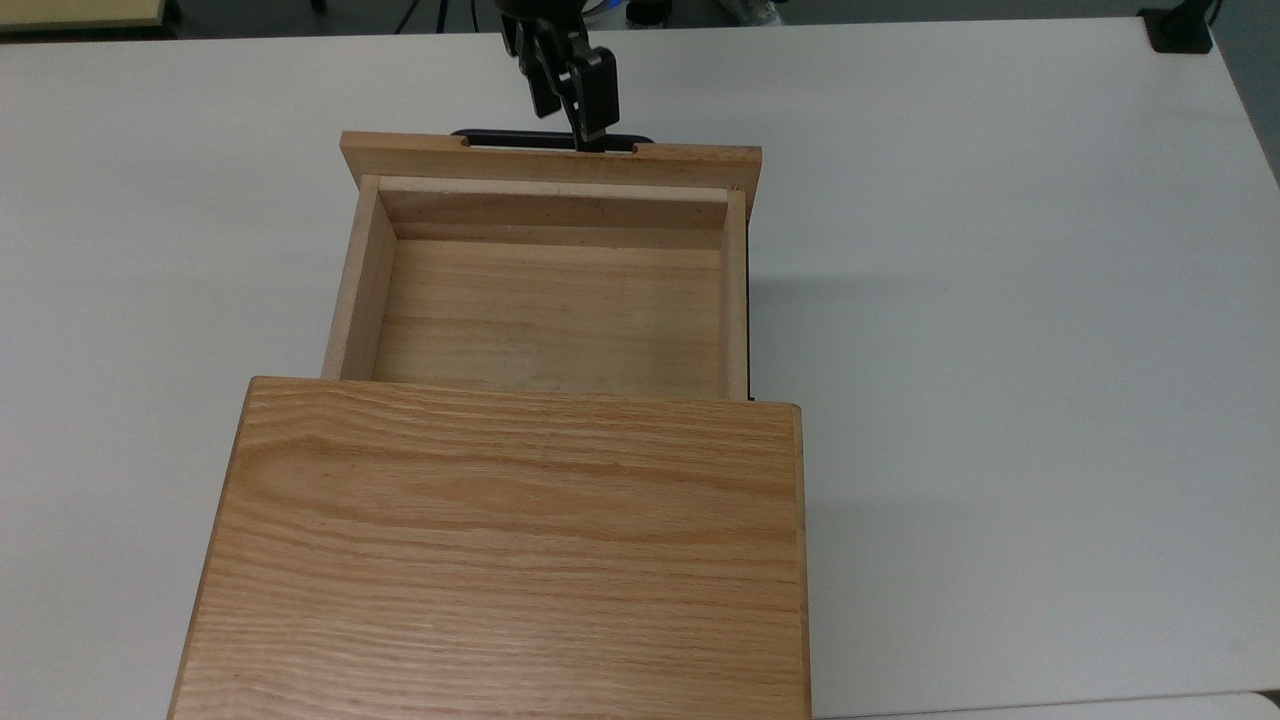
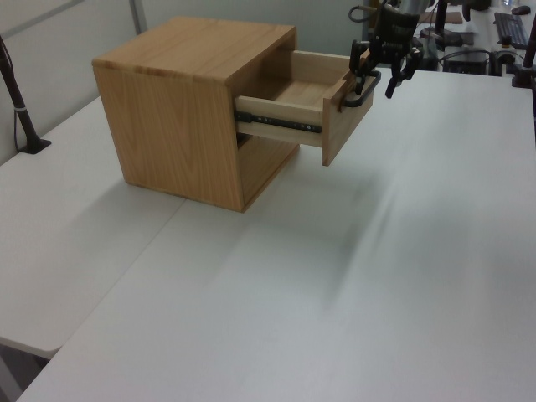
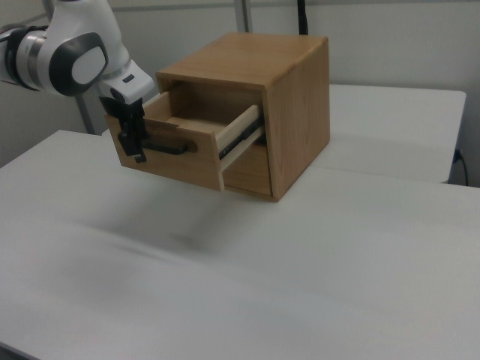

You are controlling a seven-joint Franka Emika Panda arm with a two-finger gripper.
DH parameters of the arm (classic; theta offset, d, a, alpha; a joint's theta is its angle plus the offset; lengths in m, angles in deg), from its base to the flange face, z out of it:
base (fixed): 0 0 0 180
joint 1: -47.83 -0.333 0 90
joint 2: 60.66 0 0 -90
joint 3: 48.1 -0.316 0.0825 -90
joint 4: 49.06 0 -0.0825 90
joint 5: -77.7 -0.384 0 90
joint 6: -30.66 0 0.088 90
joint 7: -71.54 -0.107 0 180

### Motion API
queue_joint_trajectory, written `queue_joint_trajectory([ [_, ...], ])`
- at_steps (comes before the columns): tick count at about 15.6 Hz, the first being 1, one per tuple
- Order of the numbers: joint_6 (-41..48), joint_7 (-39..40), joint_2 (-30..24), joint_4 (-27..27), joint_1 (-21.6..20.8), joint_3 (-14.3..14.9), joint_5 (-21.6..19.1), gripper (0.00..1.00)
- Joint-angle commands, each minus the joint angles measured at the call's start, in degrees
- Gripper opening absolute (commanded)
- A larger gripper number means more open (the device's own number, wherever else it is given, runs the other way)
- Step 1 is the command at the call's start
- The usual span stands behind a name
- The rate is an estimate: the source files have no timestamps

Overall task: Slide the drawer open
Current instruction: 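Release the handle and lift the gripper away from the drawer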

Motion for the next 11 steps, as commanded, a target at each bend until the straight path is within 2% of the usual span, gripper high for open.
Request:
queue_joint_trajectory([
  [1, 1.8, 1.4, -2.2, 1.1, -0.3, 0.3, -0.7, 1.0],
  [5, 5.8, 3.1, -3.2, 6.1, -0.1, 0.4, -0.7, 1.0],
  [9, 16.1, 17.4, -4.8, 9.9, -0.2, 0.6, -0.6, 1.0],
  [11, 21.9, 21.9, -5.4, 11.5, 0.3, 0.4, 0.0, 1.0],
])
